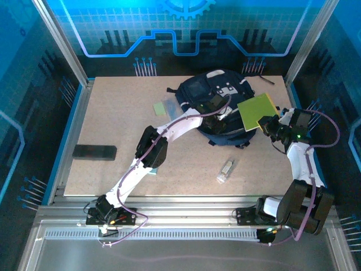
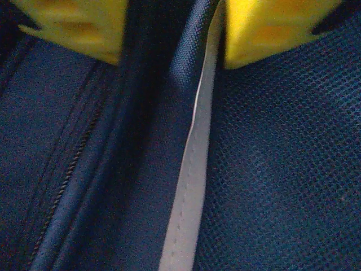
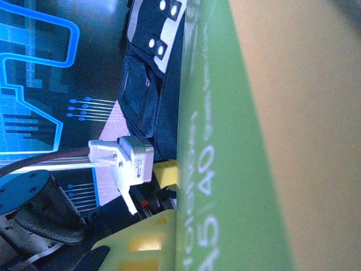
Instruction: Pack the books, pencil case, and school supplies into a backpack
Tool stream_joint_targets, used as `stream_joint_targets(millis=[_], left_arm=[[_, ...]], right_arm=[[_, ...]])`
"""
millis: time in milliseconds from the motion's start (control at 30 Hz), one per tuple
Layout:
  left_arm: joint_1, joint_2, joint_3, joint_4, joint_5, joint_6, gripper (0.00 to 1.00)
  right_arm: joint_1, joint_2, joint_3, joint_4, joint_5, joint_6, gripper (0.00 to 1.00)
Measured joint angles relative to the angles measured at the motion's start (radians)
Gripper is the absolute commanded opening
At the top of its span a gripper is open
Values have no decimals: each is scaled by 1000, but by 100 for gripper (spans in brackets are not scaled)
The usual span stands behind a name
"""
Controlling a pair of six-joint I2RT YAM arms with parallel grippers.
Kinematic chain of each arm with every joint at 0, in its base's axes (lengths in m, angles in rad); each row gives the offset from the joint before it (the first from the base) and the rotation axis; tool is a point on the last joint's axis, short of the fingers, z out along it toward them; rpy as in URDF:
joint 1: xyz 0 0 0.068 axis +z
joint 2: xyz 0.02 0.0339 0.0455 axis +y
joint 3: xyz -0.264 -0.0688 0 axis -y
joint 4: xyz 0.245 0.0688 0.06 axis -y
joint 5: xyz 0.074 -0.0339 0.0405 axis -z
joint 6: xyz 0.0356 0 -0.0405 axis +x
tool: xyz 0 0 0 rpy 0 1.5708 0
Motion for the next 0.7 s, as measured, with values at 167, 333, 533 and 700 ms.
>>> stream_joint_targets(millis=[167, 333, 533, 700], left_arm=[[10, -9, -6, 6, 56, -14, 0], [35, -78, -116, 63, 116, -75, 0], [98, -153, -174, 68, 241, -187, 0], [132, -195, -175, 85, 330, -271, 0]], right_arm=[[-6, -15, 0, -13, 0, 0, 0], [-19, -51, 0, -34, 2, -4, 0], [-66, -95, 0, -49, 5, -3, 0], [-124, -137, 4, -63, 12, -2, 0]])
